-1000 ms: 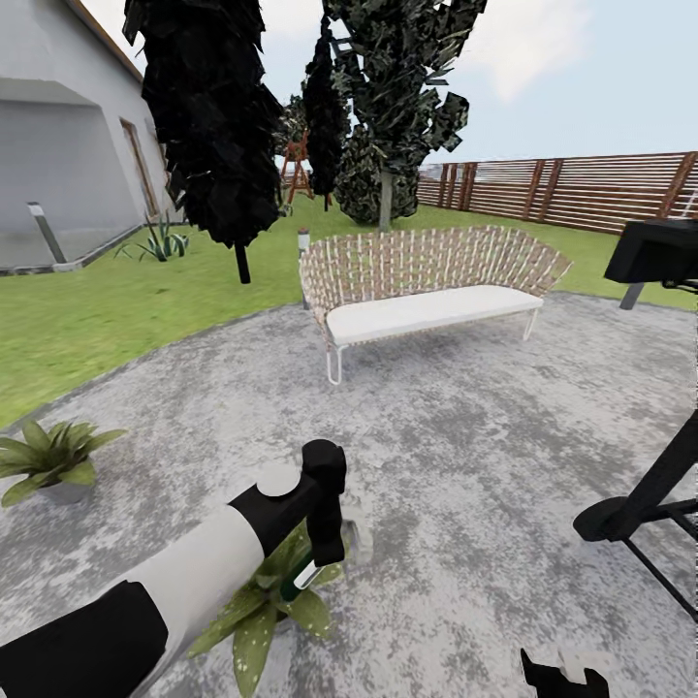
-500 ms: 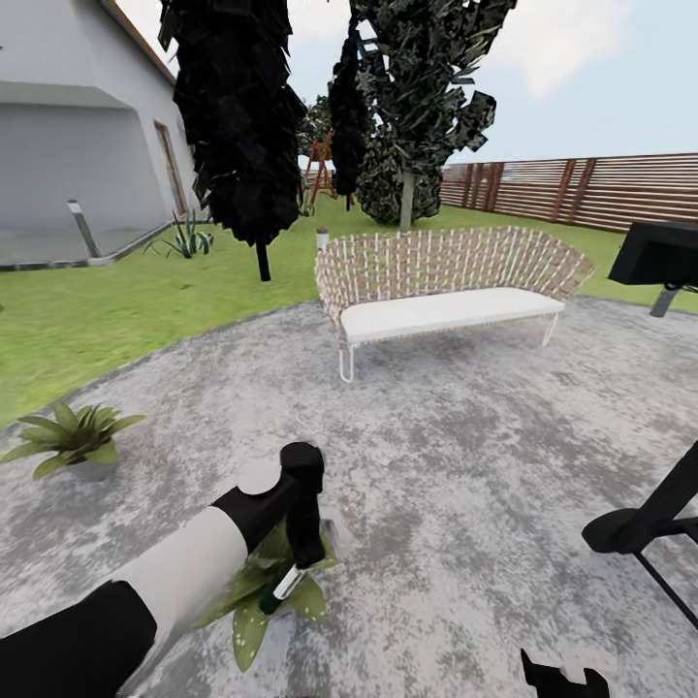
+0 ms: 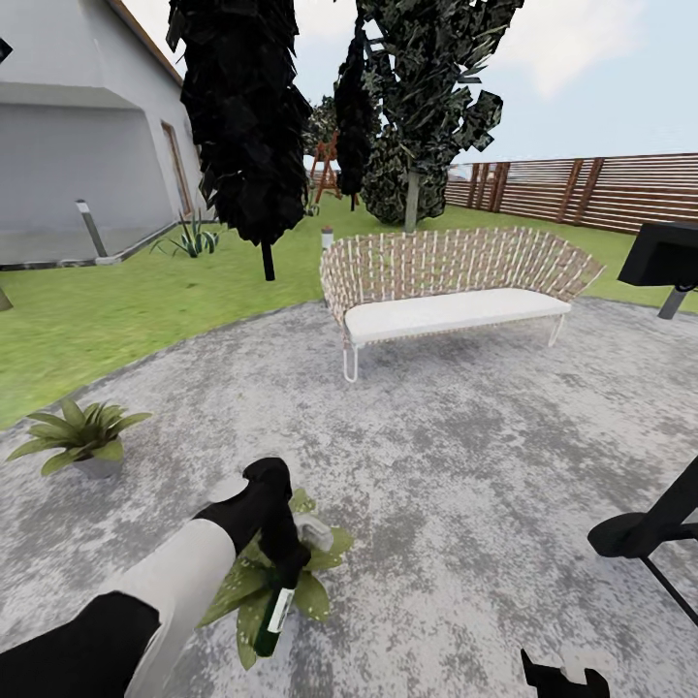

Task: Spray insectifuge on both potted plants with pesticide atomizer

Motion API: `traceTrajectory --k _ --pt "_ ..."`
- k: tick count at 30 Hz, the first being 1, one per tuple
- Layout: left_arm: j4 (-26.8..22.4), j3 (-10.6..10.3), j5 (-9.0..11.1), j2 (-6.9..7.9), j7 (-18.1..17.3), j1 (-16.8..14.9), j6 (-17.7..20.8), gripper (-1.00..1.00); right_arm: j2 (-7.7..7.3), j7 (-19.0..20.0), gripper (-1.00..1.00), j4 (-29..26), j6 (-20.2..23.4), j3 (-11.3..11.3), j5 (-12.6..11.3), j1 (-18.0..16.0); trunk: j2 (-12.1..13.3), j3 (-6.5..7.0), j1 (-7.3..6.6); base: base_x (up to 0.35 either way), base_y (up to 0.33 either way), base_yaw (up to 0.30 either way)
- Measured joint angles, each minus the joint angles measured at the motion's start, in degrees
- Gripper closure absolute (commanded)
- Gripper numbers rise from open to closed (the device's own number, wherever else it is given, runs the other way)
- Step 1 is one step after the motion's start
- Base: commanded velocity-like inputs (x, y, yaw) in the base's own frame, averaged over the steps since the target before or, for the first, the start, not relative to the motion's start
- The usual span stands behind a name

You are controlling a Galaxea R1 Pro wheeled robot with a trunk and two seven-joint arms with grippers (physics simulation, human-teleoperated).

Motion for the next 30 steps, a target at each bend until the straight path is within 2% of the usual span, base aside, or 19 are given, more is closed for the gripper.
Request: traceTrajectory --k 5,11,17,23,30 --pt "0.2 0.7 -0.3 -0.62 0.3 2.3 -0.1 1.0 0.0 0.0 -1.0 0.0 0.0 0.0 0.0 0.0 0.0 0.0 0.0 0.0 0.0 0.0" --pt "-0.3 0.7 -0.4 -0.38 0.4 2.6 -0.1 1.0 0.0 0.0 -1.0 0.0 0.0 0.0 0.0 0.0 0.0 0.0 0.0 0.0 0.0 0.0" --pt "1.8 0.7 -0.5 -0.31 0.3 3.2 -0.1 1.0 0.0 0.0 -1.0 0.0 0.0 0.0 0.0 0.0 0.0 0.0 0.0 0.0 0.0 0.0" --pt "1.0 0.9 -0.4 -0.29 1.0 3.8 -0.1 1.0 0.07 0.0 -1.0 0.0 -0.1 0.1 -0.1 0.0 0.0 0.0 0.0 0.0 0.0 0.0" --pt "0.9 1.0 -0.4 -0.26 1.1 3.8 -0.2 1.0 0.09 0.0 -1.0 0.0 -0.1 0.1 0.0 0.0 0.0 0.01 0.0 0.0 -0.238 0.223"
